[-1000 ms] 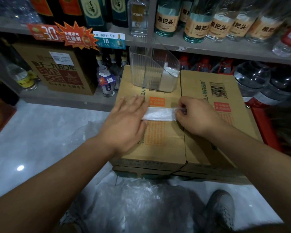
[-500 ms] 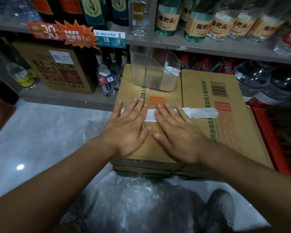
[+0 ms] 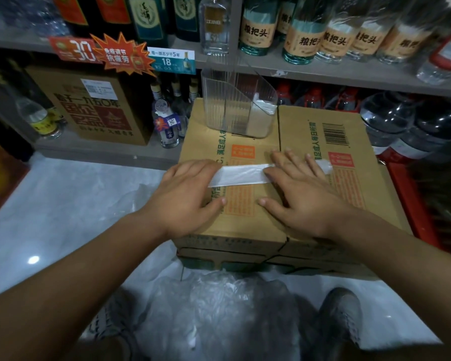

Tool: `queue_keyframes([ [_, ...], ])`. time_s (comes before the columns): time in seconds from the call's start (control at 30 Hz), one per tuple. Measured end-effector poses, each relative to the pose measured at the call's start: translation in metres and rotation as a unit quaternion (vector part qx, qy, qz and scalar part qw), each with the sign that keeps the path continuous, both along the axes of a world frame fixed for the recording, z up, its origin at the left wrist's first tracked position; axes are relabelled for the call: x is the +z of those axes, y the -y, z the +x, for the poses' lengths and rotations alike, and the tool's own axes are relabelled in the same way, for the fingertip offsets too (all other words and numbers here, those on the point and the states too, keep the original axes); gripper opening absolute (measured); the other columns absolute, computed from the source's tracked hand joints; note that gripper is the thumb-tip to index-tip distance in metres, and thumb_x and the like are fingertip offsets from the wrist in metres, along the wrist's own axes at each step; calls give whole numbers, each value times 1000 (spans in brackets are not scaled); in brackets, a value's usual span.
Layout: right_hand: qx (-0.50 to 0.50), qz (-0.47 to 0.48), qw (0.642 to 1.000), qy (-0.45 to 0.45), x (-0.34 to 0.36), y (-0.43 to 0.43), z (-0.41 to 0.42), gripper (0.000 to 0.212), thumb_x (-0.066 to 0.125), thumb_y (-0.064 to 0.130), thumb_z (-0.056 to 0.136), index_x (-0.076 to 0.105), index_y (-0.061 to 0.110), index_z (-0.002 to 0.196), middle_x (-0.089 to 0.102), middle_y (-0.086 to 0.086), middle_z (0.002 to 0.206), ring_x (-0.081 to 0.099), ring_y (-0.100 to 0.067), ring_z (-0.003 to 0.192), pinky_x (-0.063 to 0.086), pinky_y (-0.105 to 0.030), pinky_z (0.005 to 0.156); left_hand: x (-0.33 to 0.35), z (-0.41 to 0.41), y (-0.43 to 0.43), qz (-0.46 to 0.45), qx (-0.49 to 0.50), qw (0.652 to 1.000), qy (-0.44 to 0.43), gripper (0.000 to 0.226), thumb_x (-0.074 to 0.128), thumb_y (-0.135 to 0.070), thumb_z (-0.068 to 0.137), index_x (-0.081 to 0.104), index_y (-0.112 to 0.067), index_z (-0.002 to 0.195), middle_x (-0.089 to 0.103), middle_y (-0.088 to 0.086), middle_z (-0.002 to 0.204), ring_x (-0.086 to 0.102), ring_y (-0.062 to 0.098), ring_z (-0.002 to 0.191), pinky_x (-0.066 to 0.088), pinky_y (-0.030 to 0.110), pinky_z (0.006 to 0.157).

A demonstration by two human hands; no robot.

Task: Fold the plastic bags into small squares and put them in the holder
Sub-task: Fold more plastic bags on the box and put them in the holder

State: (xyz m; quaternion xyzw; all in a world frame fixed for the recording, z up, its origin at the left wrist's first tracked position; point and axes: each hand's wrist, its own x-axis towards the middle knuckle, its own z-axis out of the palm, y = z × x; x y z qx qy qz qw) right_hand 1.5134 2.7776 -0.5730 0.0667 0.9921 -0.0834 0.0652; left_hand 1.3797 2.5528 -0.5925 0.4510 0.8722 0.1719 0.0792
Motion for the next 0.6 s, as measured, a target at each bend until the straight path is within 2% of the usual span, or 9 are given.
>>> queue_keyframes([
  [0.1,11,-8,998,-54,5,9,1,68,50,66,90,43,27,145,17,-3,166,11,-21,150,10,-42,121,5,1,16,28,-18,999,9,73,46,-74,79,50,-29,137,53,-11,135,41,11,126,30,32,99],
  [0.2,27,-65,995,-71,6,22,1,61,68,56,86,55,25,136,38,1,154,29,-21,141,23,-37,113,8,6,31,39,-44,998,33,74,57,-83,68,59,-34,124,53,-17,123,43,5,111,34,34,96],
  [0.3,45,-78,995,-51,4,31,2,58,69,57,85,58,27,133,41,3,151,30,-18,139,22,-36,115,5,13,42,-1,-77,996,38,78,67,-82,58,61,-39,122,48,-19,125,38,3,117,28,30,101],
  [0.37,42,-80,995,-42,4,36,3,56,67,58,86,59,28,133,40,3,152,29,-17,141,21,-36,116,1,15,47,9,-75,997,22,67,82,-65,61,63,-39,119,48,-18,124,39,5,117,27,29,98],
  [0.43,39,-81,995,-36,4,40,4,56,66,58,87,59,28,133,39,3,152,28,-18,142,21,-37,118,0,16,50,41,-58,997,16,50,88,-47,69,67,-37,113,52,-17,120,44,9,114,29,30,96],
  [0.53,37,-90,994,-51,3,44,6,55,67,57,86,61,26,131,41,2,150,30,-18,141,27,-39,119,2,16,53,71,-55,995,45,29,75,-51,76,70,-39,103,56,-19,113,51,10,109,41,42,99],
  [0.6,36,-92,993,-72,4,48,9,51,70,52,85,63,25,128,43,1,148,31,-18,139,28,-36,117,4,16,53,100,-46,990,89,24,65,-54,80,72,-37,95,58,-20,113,54,8,111,46,43,99],
])
